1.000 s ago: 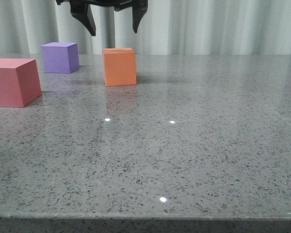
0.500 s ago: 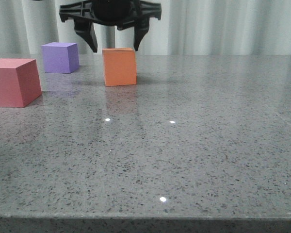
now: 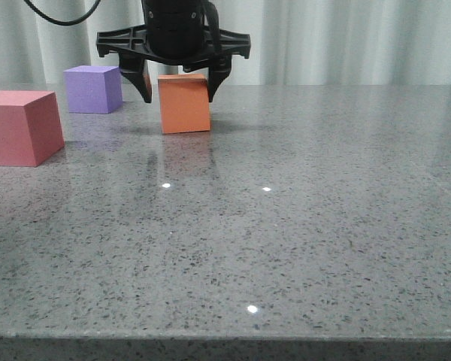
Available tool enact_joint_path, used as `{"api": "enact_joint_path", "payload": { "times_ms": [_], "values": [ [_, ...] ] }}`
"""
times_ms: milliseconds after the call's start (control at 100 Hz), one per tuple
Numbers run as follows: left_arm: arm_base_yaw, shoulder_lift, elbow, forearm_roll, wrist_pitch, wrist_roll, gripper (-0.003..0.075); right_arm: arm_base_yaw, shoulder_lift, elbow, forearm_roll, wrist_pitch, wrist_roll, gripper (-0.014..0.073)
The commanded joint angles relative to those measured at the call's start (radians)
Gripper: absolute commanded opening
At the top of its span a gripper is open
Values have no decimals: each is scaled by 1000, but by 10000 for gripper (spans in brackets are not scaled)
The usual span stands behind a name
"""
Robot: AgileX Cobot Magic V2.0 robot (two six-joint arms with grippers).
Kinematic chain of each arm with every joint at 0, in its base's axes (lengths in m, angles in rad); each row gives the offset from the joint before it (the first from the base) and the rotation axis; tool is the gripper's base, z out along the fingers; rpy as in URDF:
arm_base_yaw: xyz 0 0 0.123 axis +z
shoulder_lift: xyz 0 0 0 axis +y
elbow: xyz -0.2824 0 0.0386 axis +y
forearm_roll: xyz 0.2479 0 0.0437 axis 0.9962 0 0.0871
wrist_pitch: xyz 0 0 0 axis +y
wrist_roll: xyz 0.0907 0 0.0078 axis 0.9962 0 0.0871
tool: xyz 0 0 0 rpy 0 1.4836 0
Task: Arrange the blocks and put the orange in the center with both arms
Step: 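Close the left gripper on the orange cube and lift it, then carry the orange cube toward the gap between pink and purple cubes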
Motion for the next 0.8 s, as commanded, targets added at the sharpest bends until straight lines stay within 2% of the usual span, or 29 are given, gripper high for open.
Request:
{"api": "enact_joint_path", "payload": {
  "times_ms": [0, 170, 310, 480, 790],
  "values": [
    [-5, -58, -31, 38, -18, -9, 464, -6, 6, -25, -21, -72, -2, -69],
    [-5, -60, -31, 38, -23, -9, 222, -6, 6, -25, -21, -72, -2, -69],
    [-5, -75, -31, 40, -8, 23, 94, -6, 6, -25, -21, -72, -2, -69],
    [-5, -135, -31, 40, -5, 177, 85, -6, 6, -25, -21, -72, -2, -69],
    [50, -317, -31, 40, 11, 355, 85, -6, 6, -25, -21, -72, -2, -69]
  ]
}}
